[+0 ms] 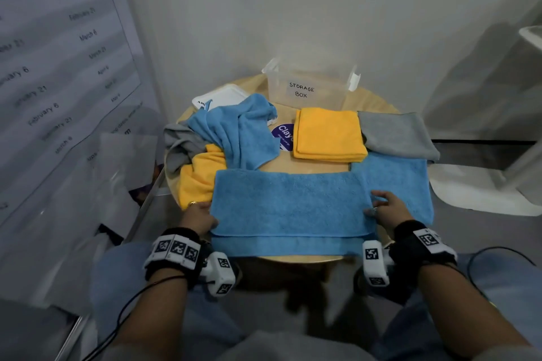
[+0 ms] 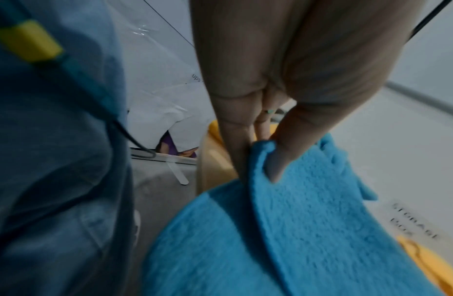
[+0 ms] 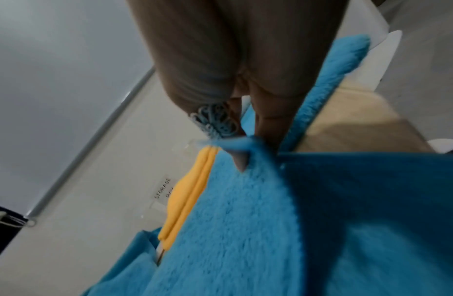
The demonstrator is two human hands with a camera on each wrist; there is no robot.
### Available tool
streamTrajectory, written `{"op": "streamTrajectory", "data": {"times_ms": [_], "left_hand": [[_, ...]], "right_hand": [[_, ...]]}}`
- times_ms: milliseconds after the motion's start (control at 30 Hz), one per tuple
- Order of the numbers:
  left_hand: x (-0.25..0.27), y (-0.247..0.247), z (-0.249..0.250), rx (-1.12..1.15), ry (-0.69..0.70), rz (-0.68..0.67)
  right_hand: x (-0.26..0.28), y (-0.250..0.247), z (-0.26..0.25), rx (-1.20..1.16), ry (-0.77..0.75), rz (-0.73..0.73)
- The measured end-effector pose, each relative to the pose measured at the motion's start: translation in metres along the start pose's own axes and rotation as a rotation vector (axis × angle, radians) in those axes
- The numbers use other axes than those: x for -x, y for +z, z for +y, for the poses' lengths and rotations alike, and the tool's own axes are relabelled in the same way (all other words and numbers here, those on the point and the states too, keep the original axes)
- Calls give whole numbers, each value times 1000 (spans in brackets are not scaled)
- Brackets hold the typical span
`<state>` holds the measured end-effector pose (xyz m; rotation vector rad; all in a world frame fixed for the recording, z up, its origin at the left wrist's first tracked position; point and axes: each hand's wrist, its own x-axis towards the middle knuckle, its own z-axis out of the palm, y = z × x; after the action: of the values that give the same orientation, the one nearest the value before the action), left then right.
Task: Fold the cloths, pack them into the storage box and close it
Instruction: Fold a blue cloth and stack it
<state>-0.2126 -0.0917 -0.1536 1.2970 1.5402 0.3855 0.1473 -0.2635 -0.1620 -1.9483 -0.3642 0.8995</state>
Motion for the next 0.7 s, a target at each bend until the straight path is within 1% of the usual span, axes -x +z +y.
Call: {"op": "streamTrajectory", "data": {"times_ms": [100, 167, 233, 333, 433, 500, 600, 700], "left_hand": [[-7, 2, -12, -54, -5, 51], [-8, 2, -9, -55, -10, 85], [2, -1, 2, -6, 32, 118], [18, -8, 10, 56, 105, 155], [28, -14, 7, 65, 177, 107], [30, -13, -2, 29, 188, 71], [32, -6, -15, -59, 155, 37], [33, 0, -24, -206, 60, -21]], "right_hand": [[3, 5, 5, 157, -2, 88], [6, 5, 0, 253, -17, 86], [7, 0, -5, 239, -35, 82], [11, -10, -12, 181, -106, 80], [16, -19, -7, 140, -147, 76], [20, -22, 2, 160, -137, 63], [24, -16, 23, 324, -101, 72], [30, -7, 34, 433, -61, 80]]}}
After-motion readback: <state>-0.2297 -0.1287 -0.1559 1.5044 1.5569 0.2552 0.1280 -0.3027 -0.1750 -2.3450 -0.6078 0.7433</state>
